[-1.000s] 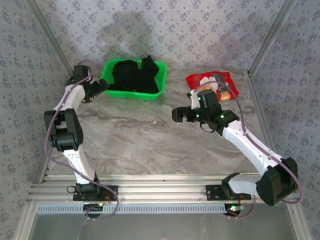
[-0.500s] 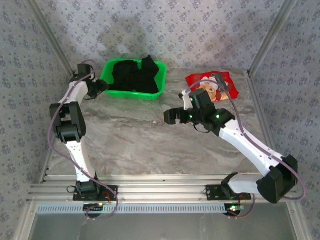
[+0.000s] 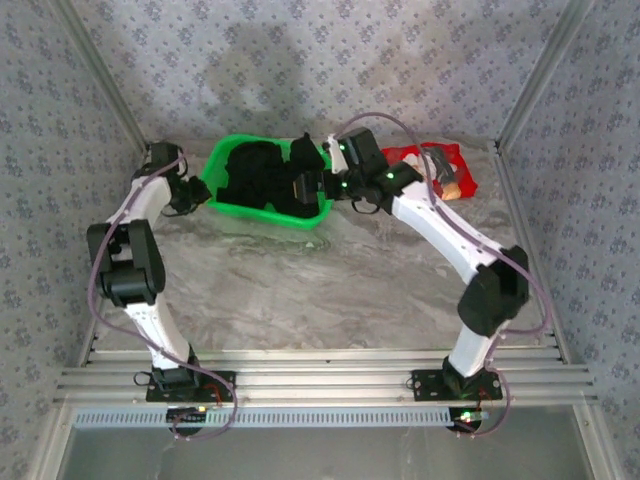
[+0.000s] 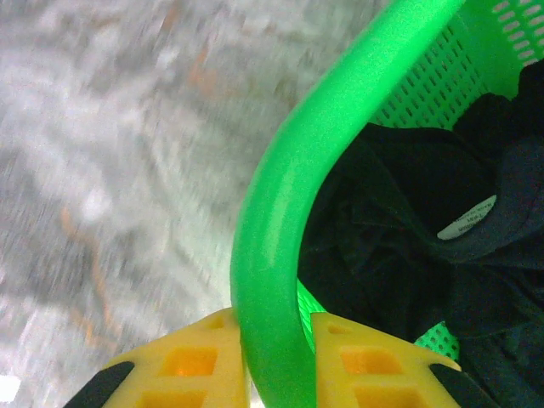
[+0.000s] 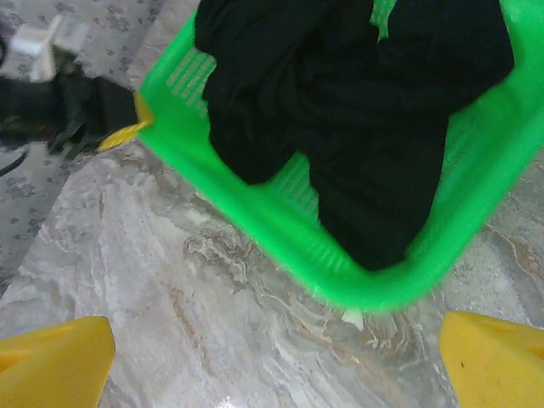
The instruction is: Fold and stack the t-shirts
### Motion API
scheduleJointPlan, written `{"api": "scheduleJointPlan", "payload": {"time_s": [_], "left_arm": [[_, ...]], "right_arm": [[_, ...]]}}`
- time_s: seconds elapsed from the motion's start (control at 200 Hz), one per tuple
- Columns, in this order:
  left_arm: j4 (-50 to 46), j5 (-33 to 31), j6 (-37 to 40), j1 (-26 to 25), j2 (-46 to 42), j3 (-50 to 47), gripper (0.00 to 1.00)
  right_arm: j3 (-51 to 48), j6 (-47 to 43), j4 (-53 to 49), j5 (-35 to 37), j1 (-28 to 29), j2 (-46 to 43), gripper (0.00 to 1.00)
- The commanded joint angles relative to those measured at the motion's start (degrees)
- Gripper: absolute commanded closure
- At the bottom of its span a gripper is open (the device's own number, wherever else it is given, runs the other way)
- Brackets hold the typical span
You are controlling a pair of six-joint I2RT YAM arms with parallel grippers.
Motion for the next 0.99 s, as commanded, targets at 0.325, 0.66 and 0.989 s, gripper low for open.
{"api": "scheduleJointPlan", "payload": {"time_s": [0.325, 0.66, 0.989], "left_arm": [[-1.66, -2.74, -9.76, -8.15, -32.38, -23.45, 0.99], [-5.39, -2.03, -14.76, -9.77, -46.61, -31.26, 1.00], [-6.62, -2.93, -16.42, -9.87, -52.13, -36.53, 1.00]], "right_arm": [[19.36, 2.68, -14.36, 0.85, 3.63, 22.20, 0.02], [16.97, 3.58, -12.65, 4.75, 7.55, 28.01, 0.07], [13.62, 4.67, -9.81, 1.66, 8.33, 25.40, 0.88]]}}
